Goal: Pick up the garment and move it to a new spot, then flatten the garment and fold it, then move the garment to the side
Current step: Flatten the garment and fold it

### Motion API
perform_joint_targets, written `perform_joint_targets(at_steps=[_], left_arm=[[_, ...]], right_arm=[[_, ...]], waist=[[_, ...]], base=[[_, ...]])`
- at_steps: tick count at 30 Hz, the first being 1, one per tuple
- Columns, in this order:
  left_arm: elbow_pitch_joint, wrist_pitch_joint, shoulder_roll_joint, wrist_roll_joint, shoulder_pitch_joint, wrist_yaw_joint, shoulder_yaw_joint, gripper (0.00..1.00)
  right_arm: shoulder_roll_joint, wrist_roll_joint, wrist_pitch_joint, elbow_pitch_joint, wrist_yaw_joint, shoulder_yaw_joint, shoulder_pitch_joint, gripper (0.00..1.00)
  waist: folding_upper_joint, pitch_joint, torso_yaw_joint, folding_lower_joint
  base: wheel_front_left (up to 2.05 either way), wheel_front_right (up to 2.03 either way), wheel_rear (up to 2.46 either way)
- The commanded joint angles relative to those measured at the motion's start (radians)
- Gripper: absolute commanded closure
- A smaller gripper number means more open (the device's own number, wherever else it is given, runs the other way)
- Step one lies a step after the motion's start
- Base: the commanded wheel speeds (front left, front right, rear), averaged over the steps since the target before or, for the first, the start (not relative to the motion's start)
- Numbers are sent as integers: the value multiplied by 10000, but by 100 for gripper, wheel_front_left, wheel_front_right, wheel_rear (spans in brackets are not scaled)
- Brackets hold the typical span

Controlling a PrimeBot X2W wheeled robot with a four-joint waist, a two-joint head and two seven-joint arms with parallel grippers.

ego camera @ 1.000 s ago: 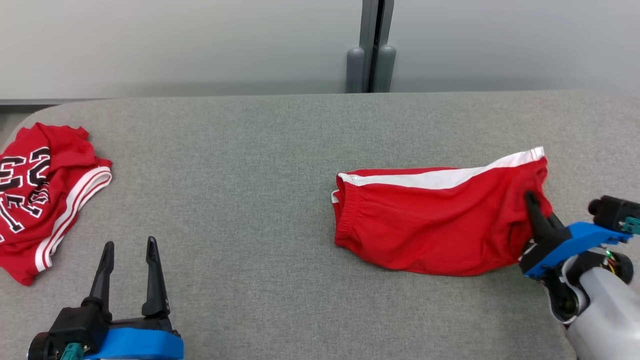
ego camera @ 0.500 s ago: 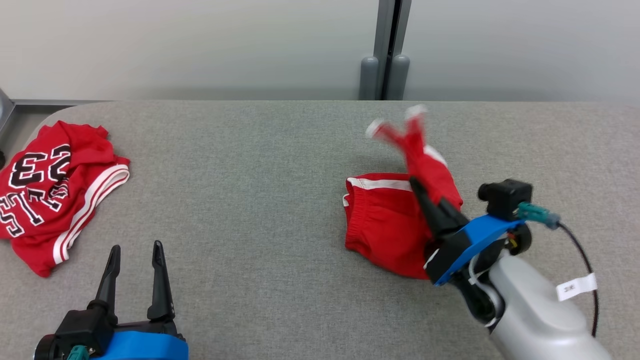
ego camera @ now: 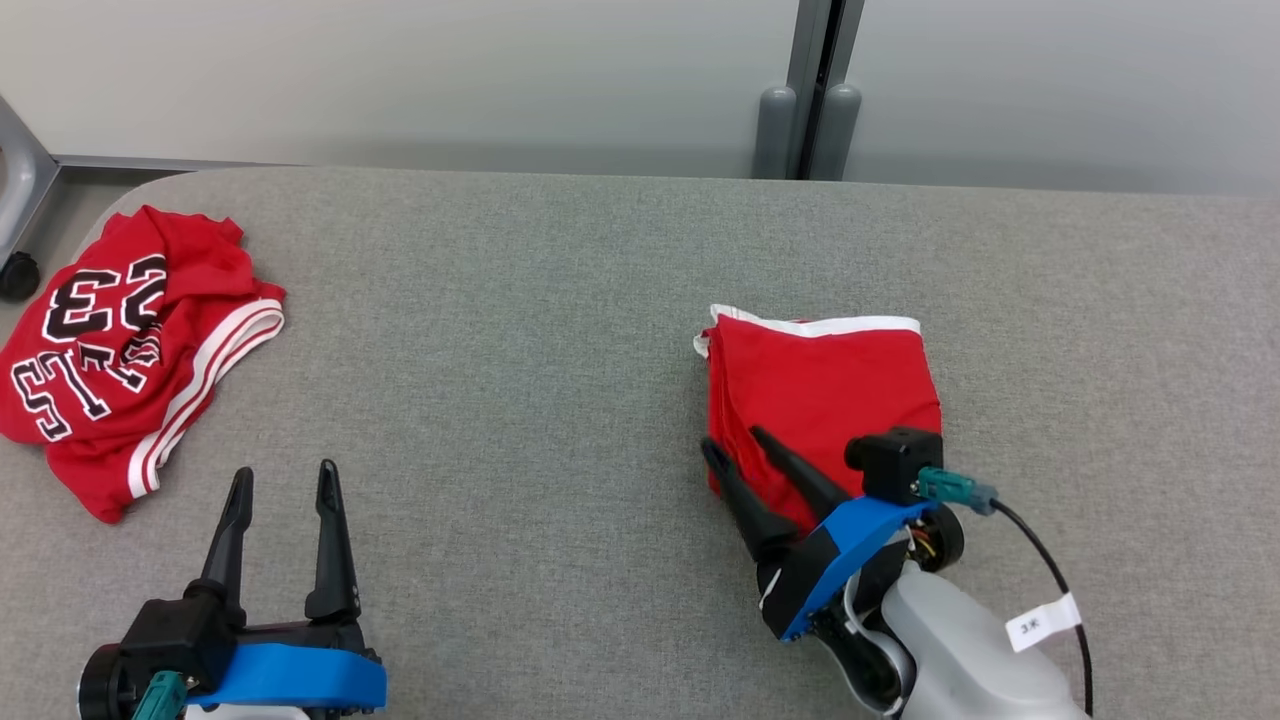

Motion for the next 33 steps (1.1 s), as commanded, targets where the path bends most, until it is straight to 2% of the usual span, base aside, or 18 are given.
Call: perform_joint_targets(at_steps=[1, 5, 11, 12, 13, 14, 18, 26, 31, 33], left_arm=[[-4, -29, -10, 3, -118, -54, 55, 0], [-14, -29, -10, 43, -60, -55, 112, 0], [-81, -29, -10, 0, -92, -55, 116, 0], [-85, -29, -10, 2, -114, -55, 98, 0], [-88, -29, -10, 10, -135, -56, 87, 0], [-90, -29, -9, 16, -155, -56, 81, 0], [-71, -29, -10, 34, -237, -58, 35, 0], [26, -29, -12, 74, -513, -64, -270, 0], [73, -29, -10, 131, -517, -49, -324, 0], [128, -29, -10, 151, -512, -50, -335, 0]], right_arm=[[-99, 12, -150, -88, 3, -58, -128, 0], [-690, -175, -337, -519, 3, -607, -43, 0], [-1503, -801, -359, -1376, 2, -2577, 582, 1], [-1531, -938, -359, -1428, 3, -2812, 645, 58], [-1550, -1067, -361, -1462, 3, -3050, 672, 82], [-1569, -1225, -360, -1392, 3, -3184, 721, 100], [-1220, -1904, -363, -1181, 3, -3380, 847, 100], [-123, -3054, -363, -305, 2, -2967, 691, 100], [187, -2982, -364, 55, 2, -2208, 576, 100], [223, -2463, -365, -108, 3, -1678, 646, 100]], waist=[[-1, -4, -18, 0], [-1, -29, -69, 0], [-1, 32, -86, 0], [-1, 46, -75, 0], [-1, 63, -70, 0], [-1, 83, -63, 0], [-1, 162, 11, 0], [-1, 345, 384, 0], [-1, 390, 503, 0], [-1, 384, 539, 0]], base=[[0, 0, 0], [0, 0, 0], [0, 0, 0], [0, 0, 0], [0, 0, 0], [0, 0, 0], [0, 0, 0], [0, 0, 0], [0, 0, 0], [0, 0, 0]])
